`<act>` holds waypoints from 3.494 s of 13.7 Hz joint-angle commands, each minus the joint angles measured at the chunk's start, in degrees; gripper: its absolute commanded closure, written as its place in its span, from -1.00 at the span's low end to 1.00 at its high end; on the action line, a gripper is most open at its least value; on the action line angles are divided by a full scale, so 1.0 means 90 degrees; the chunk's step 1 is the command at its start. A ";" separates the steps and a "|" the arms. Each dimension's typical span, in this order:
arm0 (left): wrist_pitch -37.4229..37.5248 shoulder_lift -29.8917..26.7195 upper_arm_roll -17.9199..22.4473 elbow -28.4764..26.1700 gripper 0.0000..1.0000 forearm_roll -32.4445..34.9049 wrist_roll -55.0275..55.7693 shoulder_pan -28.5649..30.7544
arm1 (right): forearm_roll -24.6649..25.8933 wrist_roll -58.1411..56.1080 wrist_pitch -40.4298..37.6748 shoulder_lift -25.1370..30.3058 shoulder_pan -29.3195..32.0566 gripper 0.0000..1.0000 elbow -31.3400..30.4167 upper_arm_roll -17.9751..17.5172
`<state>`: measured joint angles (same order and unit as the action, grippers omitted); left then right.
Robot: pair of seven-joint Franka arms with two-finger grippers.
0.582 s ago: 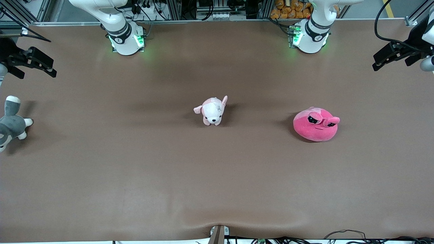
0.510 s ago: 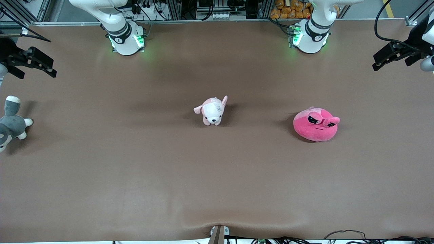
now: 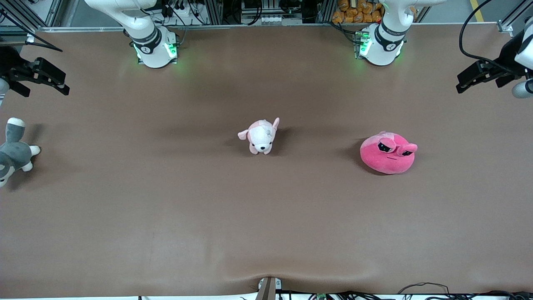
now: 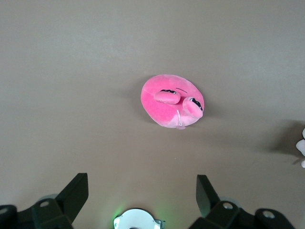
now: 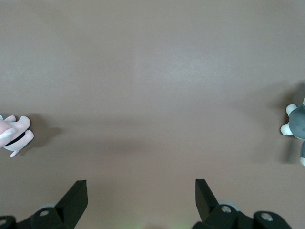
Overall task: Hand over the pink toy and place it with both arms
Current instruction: 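Move the left gripper out toward the pink plush toy, then lower the left gripper onto the pink plush while the right gripper moves out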
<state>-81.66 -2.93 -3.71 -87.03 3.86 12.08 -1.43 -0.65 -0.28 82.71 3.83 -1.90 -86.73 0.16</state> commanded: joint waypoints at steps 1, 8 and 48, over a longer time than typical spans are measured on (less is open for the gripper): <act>0.0321 0.0092 -0.0036 0.0207 -1.00 0.0147 -0.0180 -0.0016 | 0.0004 -0.0037 -0.0069 -0.0074 0.0016 -1.00 0.0145 0.0012; 0.0372 0.0052 -0.0007 0.0041 -1.00 0.0157 -0.0151 -0.0007 | 0.0014 -0.0028 -0.0069 -0.0123 0.0016 -1.00 0.0135 0.0012; -0.1433 -0.1011 -0.0134 -0.2301 -1.00 0.0030 0.0005 -0.0016 | 0.0121 -0.0047 -0.0039 -0.0602 0.0309 -1.00 0.0272 0.0022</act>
<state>-90.88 -8.02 -4.51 -101.94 3.89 11.61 -1.90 0.07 -0.27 82.89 -1.14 0.37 -85.35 0.81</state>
